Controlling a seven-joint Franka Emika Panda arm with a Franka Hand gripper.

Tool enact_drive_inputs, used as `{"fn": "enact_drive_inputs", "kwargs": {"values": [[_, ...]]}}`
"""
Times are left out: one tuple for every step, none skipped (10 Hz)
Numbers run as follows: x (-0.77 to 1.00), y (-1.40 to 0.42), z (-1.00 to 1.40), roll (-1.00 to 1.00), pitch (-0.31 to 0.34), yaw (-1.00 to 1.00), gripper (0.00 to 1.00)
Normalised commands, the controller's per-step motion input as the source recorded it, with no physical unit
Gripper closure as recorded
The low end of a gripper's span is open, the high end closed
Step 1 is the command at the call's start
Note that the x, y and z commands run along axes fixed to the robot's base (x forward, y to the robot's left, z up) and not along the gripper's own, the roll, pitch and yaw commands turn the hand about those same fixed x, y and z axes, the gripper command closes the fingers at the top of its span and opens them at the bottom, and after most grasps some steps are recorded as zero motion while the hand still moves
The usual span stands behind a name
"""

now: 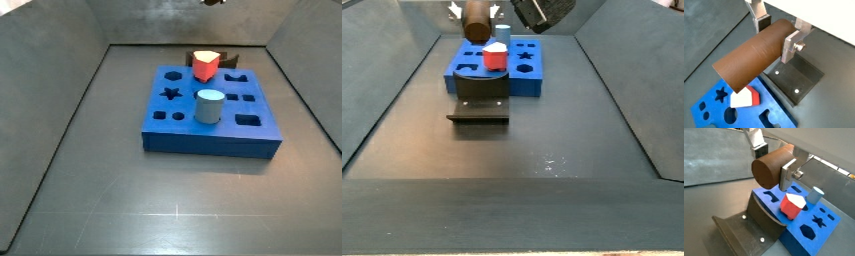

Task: Pick up the round object. Move up. Place the round object on the fixture. Regrasp the round object. Move to above the board. Insert the round object.
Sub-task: Place the round object on the fixture.

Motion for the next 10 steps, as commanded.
{"fn": "enact_drive_inputs", "kwargs": {"values": [[0.13,0.08,-1.00,-1.00,0.084,-0.16,1.00],[0.14,0.09,-1.00,-1.00,0.090,-0.17,1.00],[0.14,0.09,-1.00,-1.00,0.102,-0.17,1.00],[0.16,0.09,-1.00,-1.00,0.113,-0.18,1.00],[0.17,0.11,-1.00,-1.00,0.118,-0.18,1.00],[0.17,0.11,-1.00,-1.00,0.121,-0.19,1.00],[0.19,0.12,-1.00,-1.00,0.125,-0.21,1.00],[0.20,0.13,-1.00,-1.00,0.126,-0.22,1.00],[0.19,0.12,-0.88,-1.00,0.121,-0.24,1.00],[0.15,0.10,-0.65,-0.98,0.112,-0.20,1.00]]}}
